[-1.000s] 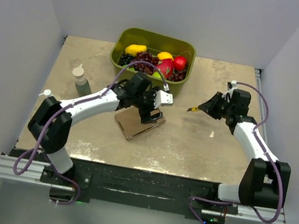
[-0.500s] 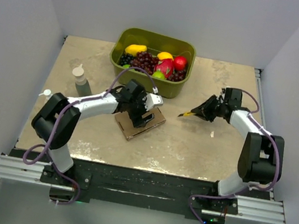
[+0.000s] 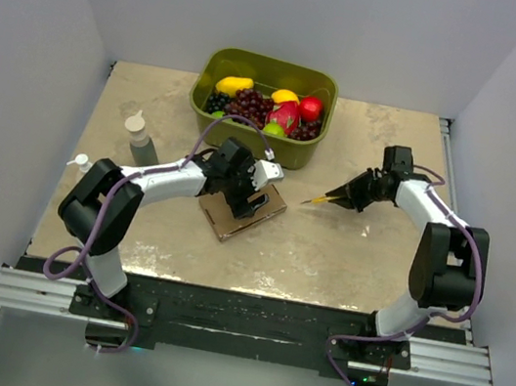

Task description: Unpack the express box

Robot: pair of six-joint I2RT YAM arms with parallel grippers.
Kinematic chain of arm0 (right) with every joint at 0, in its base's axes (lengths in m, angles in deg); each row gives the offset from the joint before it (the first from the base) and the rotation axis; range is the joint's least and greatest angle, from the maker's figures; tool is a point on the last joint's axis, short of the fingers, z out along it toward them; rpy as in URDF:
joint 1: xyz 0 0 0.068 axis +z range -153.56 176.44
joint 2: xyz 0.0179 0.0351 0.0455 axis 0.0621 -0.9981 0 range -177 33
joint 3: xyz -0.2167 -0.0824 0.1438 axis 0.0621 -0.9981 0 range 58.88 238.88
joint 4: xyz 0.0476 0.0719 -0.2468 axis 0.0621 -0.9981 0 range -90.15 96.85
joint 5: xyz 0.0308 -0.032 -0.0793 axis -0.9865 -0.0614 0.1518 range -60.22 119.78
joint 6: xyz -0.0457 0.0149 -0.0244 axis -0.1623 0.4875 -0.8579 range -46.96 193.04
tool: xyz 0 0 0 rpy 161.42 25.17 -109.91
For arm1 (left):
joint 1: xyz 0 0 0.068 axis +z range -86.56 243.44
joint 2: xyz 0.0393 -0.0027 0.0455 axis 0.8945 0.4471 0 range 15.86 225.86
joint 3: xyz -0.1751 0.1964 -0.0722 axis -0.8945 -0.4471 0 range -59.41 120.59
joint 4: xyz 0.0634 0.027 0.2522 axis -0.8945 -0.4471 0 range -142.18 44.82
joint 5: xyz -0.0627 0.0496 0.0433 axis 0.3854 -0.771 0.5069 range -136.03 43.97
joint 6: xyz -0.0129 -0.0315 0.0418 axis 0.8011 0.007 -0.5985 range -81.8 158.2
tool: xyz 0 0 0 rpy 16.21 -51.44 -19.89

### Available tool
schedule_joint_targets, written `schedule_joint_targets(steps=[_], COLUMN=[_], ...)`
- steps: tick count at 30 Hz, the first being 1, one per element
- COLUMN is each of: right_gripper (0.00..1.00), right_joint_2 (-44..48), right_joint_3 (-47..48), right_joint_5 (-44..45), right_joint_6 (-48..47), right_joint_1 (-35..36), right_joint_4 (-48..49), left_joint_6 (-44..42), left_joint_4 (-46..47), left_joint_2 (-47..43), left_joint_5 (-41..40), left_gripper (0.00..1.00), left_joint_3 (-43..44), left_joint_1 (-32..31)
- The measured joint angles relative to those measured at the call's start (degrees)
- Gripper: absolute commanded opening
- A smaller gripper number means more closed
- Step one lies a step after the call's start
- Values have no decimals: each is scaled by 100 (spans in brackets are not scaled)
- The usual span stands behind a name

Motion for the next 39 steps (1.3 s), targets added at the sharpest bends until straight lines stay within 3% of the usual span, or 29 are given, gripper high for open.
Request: schedule_joint_targets(steps=[5,11,18,22,31,39], right_gripper=[0,0,0,0,0,0], right_joint_2=[-2,227,2518,2883,2872,2900], right_joint_3=[74,474,-1858,-2653,-3051,-3099], right_joint_5=[-9,372,337,179,175,455], right_joint_6=[-107,-1539,-3657,-4347,-5816,-6487], right_joint_1=[203,507,1244,1589,1980,2203], right_joint_4=[94,868,3316,4172,4627,4666], left_joint_6=[-2,-87,-299,-313,-415,-422], left_joint_4=[15,76,107,109,101,63], left_joint_2=[7,9,31,42,76,142], left_joint_5=[-15,66,236,326,568,702], left_gripper=[80,74,73,72,69,67], left_joint_3=[-2,-48,-61,-61,-61,-2], left_joint_1=[-20,-20,-7,20,35,52])
